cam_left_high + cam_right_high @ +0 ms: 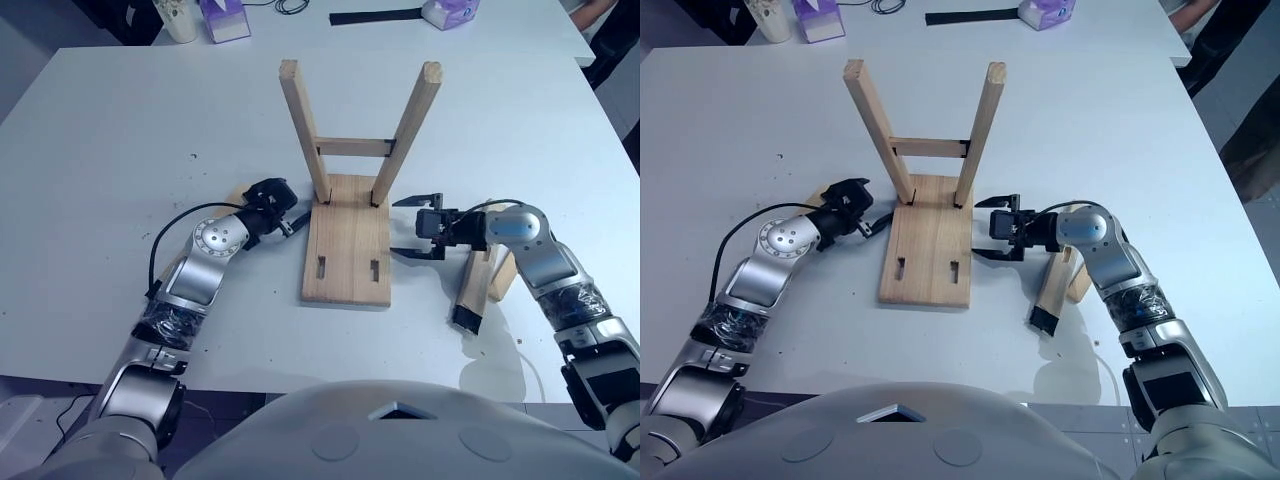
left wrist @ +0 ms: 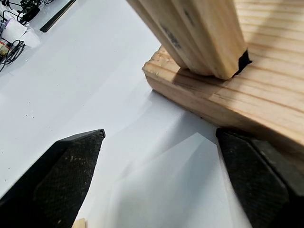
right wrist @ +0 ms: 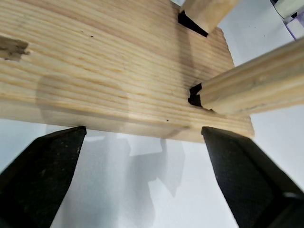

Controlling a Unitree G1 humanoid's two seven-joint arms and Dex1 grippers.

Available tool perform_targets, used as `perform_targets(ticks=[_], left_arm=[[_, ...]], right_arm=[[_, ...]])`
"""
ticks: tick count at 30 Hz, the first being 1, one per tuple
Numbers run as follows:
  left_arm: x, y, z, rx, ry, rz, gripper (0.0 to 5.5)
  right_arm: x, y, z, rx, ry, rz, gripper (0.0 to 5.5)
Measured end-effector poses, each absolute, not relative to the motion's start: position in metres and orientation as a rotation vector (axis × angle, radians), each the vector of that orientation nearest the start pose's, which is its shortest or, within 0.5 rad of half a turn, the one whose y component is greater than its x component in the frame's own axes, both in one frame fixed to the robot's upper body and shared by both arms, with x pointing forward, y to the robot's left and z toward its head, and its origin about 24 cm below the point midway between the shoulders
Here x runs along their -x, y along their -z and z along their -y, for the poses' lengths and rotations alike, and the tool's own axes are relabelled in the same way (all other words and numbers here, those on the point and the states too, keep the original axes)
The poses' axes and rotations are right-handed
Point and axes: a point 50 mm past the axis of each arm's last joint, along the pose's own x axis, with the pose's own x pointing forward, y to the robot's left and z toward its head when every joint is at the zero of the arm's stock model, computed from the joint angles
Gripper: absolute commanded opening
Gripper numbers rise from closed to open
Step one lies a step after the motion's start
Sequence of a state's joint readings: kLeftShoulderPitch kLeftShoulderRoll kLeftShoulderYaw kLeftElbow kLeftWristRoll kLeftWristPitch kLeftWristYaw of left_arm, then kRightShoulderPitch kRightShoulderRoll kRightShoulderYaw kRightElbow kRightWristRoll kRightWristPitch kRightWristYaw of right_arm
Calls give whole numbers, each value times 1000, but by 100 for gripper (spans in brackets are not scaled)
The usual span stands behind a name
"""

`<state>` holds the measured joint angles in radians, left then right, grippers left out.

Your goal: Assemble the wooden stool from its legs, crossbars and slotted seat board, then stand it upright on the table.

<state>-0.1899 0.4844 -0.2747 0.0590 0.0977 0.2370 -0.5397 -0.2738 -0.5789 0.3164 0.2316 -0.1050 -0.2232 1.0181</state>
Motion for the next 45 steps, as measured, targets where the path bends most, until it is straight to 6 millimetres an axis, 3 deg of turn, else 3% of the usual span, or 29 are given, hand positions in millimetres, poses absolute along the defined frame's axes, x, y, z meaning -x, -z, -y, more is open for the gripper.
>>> perform_targets(ticks=[5, 15, 20, 24, 27, 29, 33, 36, 38, 42, 45], left_arm=[[-272, -41, -166, -591, 701, -314, 437], [-253, -40, -173, -596, 720, -313, 437], [-249, -42, -176, -590, 710, -318, 437], [-236, -44, -192, -556, 637, -344, 437], [-224, -46, -215, -543, 546, -382, 437], [-217, -48, -227, -543, 493, -400, 437], [-205, -52, -236, -521, 413, -399, 437], [-198, -51, -228, -481, 386, -385, 437], [-193, -49, -219, -452, 381, -381, 437], [-180, -41, -207, -403, 357, -397, 437], [-172, -39, -207, -401, 314, -404, 437]], right_arm=[[-264, -46, 164, 764, -1240, -197, 448], [-267, -45, 164, 761, -1177, -185, 448], [-260, -60, 172, 733, -1131, -158, 448], [-252, -92, 197, 646, -959, -137, 448], [-240, -124, 203, 525, -840, -77, 448], [-230, -134, 206, 463, -762, -87, 448], [-210, -126, 213, 288, -540, -240, 448], [-196, -109, 204, 145, -440, -406, 448], [-192, -106, 205, 138, -379, -484, 448], [-199, -110, 244, 142, -71, -577, 448], [-193, -110, 258, 127, 24, -644, 448]])
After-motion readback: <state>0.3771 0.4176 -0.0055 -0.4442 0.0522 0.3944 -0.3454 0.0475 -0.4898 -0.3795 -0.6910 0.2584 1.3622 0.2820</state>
